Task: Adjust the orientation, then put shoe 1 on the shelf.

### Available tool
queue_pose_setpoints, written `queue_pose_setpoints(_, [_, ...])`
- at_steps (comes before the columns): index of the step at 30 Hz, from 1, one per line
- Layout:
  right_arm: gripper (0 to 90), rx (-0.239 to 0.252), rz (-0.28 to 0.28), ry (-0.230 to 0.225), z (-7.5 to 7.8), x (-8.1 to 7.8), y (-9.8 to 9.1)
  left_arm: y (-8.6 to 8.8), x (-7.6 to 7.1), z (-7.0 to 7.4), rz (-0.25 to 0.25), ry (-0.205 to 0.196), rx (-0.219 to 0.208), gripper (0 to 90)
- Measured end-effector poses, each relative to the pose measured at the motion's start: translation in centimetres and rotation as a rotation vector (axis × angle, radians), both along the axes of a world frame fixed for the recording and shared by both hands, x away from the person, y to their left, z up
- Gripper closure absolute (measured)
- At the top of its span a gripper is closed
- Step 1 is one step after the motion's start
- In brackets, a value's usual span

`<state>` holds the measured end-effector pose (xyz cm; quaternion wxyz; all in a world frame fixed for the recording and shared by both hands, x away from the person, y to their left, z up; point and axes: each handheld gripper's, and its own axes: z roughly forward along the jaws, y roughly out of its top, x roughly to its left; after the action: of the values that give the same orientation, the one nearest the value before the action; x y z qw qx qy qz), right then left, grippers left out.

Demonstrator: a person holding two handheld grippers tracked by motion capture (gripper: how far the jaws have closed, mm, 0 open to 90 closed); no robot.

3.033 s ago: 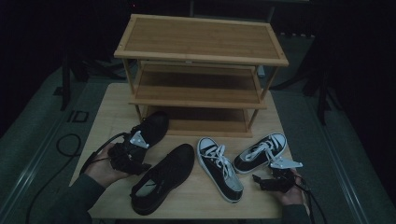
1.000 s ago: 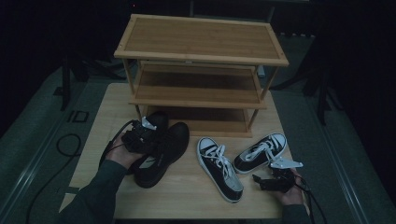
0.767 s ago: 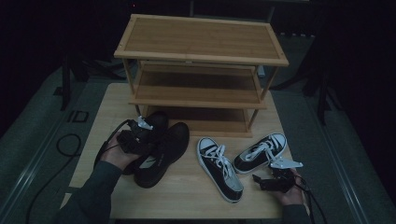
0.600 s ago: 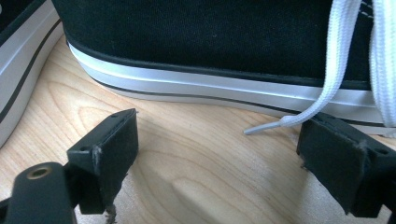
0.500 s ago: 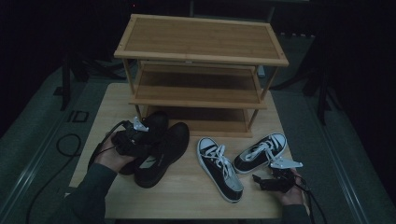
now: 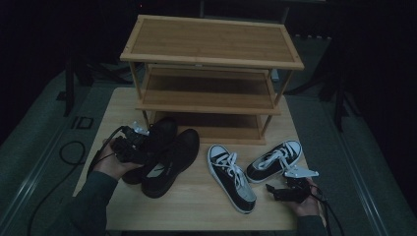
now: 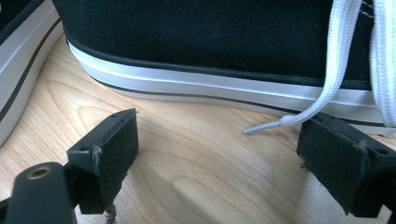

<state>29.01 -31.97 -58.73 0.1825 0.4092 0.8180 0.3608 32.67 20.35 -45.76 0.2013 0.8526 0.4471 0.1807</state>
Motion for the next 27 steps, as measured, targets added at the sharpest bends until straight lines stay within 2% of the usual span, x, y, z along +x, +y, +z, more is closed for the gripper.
queue_pose_setpoints(2, [12.4,0.000,-0.001,-0.001,0.0,0.0,0.0,0.1,0.2,-0.2,0.000,0.025,0.001,27.9])
queue_pose_setpoints(8, [12.4,0.002,0.000,0.001,0.0,0.0,0.0,0.1,0.4,-0.5,0.000,0.057,0.015,27.8])
queue_pose_setpoints(11, [12.4,0.002,0.000,0.001,0.0,0.0,0.0,0.1,0.6,-0.7,0.008,0.071,0.025,31.6])
queue_pose_setpoints(12, [12.4,0.002,0.000,0.001,0.0,0.0,0.0,0.1,0.7,-0.9,0.013,0.087,0.032,32.7])
queue_pose_setpoints(13, [12.3,0.001,0.000,0.001,0.0,0.0,0.0,0.1,0.7,-0.9,0.013,0.087,0.032,33.4])
queue_pose_setpoints(14, [12.4,0.002,-0.001,0.001,0.0,0.0,0.0,0.1,0.9,-1.1,0.014,0.108,0.038,34.7])
queue_pose_setpoints(15, [12.3,0.002,-0.001,0.001,0.0,0.0,0.0,0.1,0.9,-1.1,0.014,0.108,0.038,36.3])
queue_pose_setpoints(16, [12.4,0.002,0.000,0.001,0.0,0.0,0.0,0.1,1.1,-1.2,0.006,0.131,0.036,37.4])
queue_pose_setpoints(17, [12.3,0.003,0.000,0.001,0.0,0.0,0.0,0.1,1.1,-1.2,0.006,0.131,0.036,38.2])
queue_pose_setpoints(19, [12.4,0.003,0.000,0.002,0.0,0.0,0.0,0.0,1.4,-1.4,-0.010,0.163,0.009,39.5])
queue_pose_setpoints(20, [12.4,0.002,0.000,0.001,0.0,0.0,0.0,0.0,1.4,-1.4,-0.010,0.163,0.009,39.7])
queue_pose_setpoints(23, [12.4,0.003,0.000,0.002,0.0,0.0,0.0,0.2,1.5,-0.6,-0.014,0.162,-0.050,39.9])
queue_pose_setpoints(24, [12.4,0.002,0.000,0.001,0.0,0.0,0.0,0.2,1.5,-0.6,-0.014,0.162,-0.050,40.4])
queue_pose_setpoints(25, [12.4,0.003,0.000,0.002,0.0,0.0,0.0,0.2,1.4,0.0,-0.024,0.167,-0.078,40.6])
queue_pose_setpoints(27, [12.4,0.003,0.000,0.002,0.0,0.0,0.0,0.2,1.4,0.4,-0.037,0.173,-0.095,40.3])
